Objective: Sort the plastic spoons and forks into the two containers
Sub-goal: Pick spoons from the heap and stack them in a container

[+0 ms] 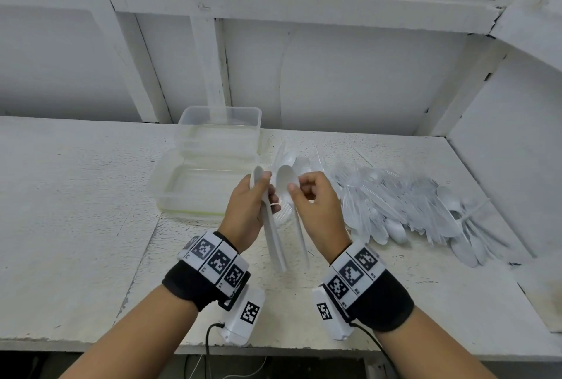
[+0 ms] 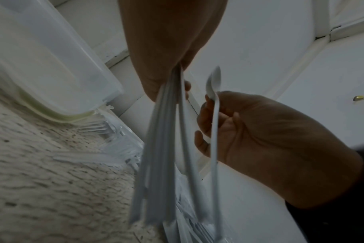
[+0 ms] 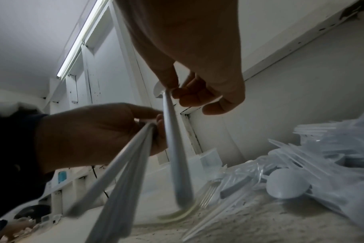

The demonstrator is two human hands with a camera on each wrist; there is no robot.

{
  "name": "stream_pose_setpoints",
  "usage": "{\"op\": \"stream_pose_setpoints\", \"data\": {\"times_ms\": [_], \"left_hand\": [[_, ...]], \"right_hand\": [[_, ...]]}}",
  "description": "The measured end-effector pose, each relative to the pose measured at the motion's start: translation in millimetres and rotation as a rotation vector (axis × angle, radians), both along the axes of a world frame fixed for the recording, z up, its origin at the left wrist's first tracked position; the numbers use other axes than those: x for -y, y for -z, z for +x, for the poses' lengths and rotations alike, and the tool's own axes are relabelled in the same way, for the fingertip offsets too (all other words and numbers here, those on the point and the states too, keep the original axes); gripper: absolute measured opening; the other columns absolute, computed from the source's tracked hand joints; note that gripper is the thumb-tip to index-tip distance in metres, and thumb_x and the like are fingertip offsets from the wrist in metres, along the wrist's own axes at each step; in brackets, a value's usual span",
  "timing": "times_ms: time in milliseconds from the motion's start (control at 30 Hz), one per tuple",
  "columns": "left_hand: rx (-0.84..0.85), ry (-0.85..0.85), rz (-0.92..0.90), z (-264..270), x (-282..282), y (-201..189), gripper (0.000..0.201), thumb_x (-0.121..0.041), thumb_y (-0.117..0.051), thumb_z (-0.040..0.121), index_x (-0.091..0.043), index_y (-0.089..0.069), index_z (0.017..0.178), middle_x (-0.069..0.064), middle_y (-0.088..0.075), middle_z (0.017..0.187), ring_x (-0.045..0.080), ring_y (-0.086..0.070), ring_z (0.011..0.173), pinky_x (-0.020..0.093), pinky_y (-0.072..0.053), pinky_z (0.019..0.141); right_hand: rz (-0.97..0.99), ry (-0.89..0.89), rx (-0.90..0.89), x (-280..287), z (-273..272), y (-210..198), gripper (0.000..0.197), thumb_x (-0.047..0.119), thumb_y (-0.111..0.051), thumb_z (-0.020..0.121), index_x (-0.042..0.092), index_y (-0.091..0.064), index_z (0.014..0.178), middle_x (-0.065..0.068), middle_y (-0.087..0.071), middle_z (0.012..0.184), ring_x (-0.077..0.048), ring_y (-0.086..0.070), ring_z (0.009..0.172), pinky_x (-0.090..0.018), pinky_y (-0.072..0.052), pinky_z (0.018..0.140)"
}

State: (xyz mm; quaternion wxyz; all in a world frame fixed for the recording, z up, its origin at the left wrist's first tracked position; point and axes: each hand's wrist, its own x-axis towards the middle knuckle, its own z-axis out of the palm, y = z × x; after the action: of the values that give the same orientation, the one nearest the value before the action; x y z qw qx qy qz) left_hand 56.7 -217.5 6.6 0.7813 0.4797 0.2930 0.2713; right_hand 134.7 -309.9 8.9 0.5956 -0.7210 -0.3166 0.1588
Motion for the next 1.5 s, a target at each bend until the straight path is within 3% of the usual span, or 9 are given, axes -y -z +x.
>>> {"op": "stream_pose_setpoints", "data": {"times_ms": [233, 433, 700, 800, 900, 1000, 1100, 1233, 1500], "left_hand": [[0.071, 0.175, -0.097, -0.2, 9.9, -8.7, 0.054, -0.047, -0.023, 0.098, -0.007, -0.058, 0.109, 0.005, -0.073, 0.085, 0.012, -0.069, 0.079, 0.022, -0.055, 0.072], [0.05, 0.114, -0.102, -1.1, 9.4, -10.5, 0.024, -0.024, -0.04, 0.099, -0.007, -0.057, 0.102, 0.011, -0.062, 0.093, 0.011, -0.064, 0.078, 0.022, -0.054, 0.062], [0.091, 0.041, -0.122, -1.2, 0.6, -12.0, 0.013, -0.021, -0.047, 0.097, -0.01, -0.053, 0.097, 0.003, -0.054, 0.078, 0.011, -0.058, 0.065, 0.022, -0.052, 0.058], [0.069, -0.042, -0.158, 1.5, -9.4, -9.2, 0.01, -0.023, -0.048, 0.097, -0.013, -0.049, 0.098, 0.006, -0.054, 0.089, 0.016, -0.057, 0.077, 0.029, -0.053, 0.068], [0.053, -0.098, -0.193, 4.1, -13.1, -9.4, 0.02, -0.027, -0.047, 0.098, -0.01, -0.046, 0.109, 0.013, -0.058, 0.102, 0.021, -0.06, 0.09, 0.036, -0.051, 0.082], [0.03, -0.118, -0.219, 6.7, -15.5, -7.5, 0.032, -0.03, -0.045, 0.098, -0.009, -0.039, 0.122, 0.018, -0.058, 0.107, 0.026, -0.06, 0.103, 0.038, -0.048, 0.088], [-0.002, -0.096, -0.211, 2.8, -20.8, -3.8, 0.023, -0.03, -0.042, 0.099, -0.009, -0.043, 0.109, 0.016, -0.057, 0.1, 0.025, -0.06, 0.097, 0.037, -0.05, 0.088], [-0.058, 0.017, -0.118, -10.8, -38.4, -10.1, 0.024, -0.029, -0.042, 0.1, -0.006, -0.049, 0.103, 0.017, -0.064, 0.102, 0.026, -0.063, 0.092, 0.038, -0.045, 0.096], [0.033, -0.017, -0.02, -32.3, -68.5, -31.2, 0.018, -0.025, -0.049, 0.096, -0.008, -0.049, 0.091, 0.009, -0.067, 0.079, 0.022, -0.07, 0.082, 0.029, -0.058, 0.076]], "right_hand": [[-0.059, 0.037, 0.006, -12.7, -5.3, 7.5, 0.026, 0.024, -0.071, 0.08, 0.026, -0.046, 0.073, 0.008, -0.037, 0.093, 0.008, -0.043, 0.083, -0.011, -0.037, 0.075], [-0.106, 0.118, 0.036, -18.3, -3.2, 11.0, 0.045, 0.03, -0.077, 0.073, 0.019, -0.038, 0.093, 0.006, -0.03, 0.098, -0.014, -0.04, 0.098, -0.028, -0.044, 0.084], [-0.04, 0.008, 0.187, -11.0, -3.6, 11.9, 0.005, 0.025, -0.056, 0.091, 0.023, -0.052, 0.09, 0.011, -0.052, 0.095, -0.009, -0.049, 0.092, -0.022, -0.041, 0.08], [-0.171, -0.197, 0.303, -3.2, -9.8, 11.4, 0.027, 0.035, -0.046, 0.095, 0.024, -0.05, 0.119, 0.003, -0.057, 0.117, -0.009, -0.055, 0.1, -0.027, -0.047, 0.083], [-0.419, -0.3, 0.58, -2.4, -14.4, 15.1, 0.056, 0.041, -0.041, 0.096, 0.024, -0.022, 0.145, -0.002, -0.05, 0.13, -0.018, -0.054, 0.111, -0.031, -0.048, 0.083], [-0.51, -0.247, 0.803, -7.3, -15.1, 16.5, 0.055, 0.031, -0.045, 0.097, 0.012, -0.027, 0.146, -0.012, -0.057, 0.113, -0.026, -0.063, 0.084, -0.027, -0.04, 0.059], [-0.48, -0.233, 0.953, -10.3, -9.9, 18.4, 0.049, 0.016, -0.063, 0.088, 0.002, -0.047, 0.133, -0.012, -0.064, 0.088, -0.022, -0.06, 0.054, -0.022, -0.029, 0.042], [-0.485, -0.32, 0.871, -23.6, 1.3, 5.7, 0.042, 0.024, -0.035, 0.101, 0.014, -0.033, 0.143, -0.009, -0.057, 0.112, -0.026, -0.06, 0.083, -0.03, -0.04, 0.058], [-0.323, -0.526, 0.662, -56.3, 7.4, -14.3, 0.045, 0.027, -0.044, 0.098, 0.016, -0.037, 0.141, -0.009, -0.058, 0.121, -0.024, -0.056, 0.106, -0.038, -0.045, 0.09]]}}
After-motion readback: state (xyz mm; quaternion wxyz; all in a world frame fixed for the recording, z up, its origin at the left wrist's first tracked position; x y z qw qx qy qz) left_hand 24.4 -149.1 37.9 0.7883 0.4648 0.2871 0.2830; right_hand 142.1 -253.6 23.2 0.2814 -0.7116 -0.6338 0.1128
